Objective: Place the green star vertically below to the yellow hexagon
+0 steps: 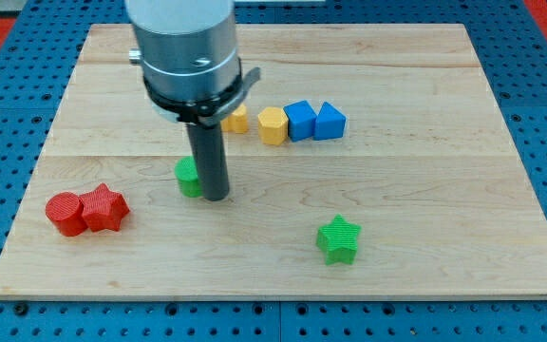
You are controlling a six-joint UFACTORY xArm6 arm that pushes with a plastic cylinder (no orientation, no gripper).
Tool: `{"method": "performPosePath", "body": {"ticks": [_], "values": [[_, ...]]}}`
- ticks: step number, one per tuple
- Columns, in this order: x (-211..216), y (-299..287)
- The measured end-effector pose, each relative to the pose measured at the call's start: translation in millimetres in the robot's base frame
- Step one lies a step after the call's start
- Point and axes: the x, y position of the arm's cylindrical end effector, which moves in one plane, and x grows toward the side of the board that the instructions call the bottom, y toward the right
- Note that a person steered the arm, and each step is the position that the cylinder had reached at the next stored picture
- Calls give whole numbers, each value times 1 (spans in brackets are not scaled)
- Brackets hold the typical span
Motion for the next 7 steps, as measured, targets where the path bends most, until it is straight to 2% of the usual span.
{"method": "performPosePath", "body": {"ticks": [1,2,3,4,5,6,7], "values": [[-12,5],[-28,-15],[-24,-78],[-2,-75],[-33,1],[-38,109],[-21,216]]}}
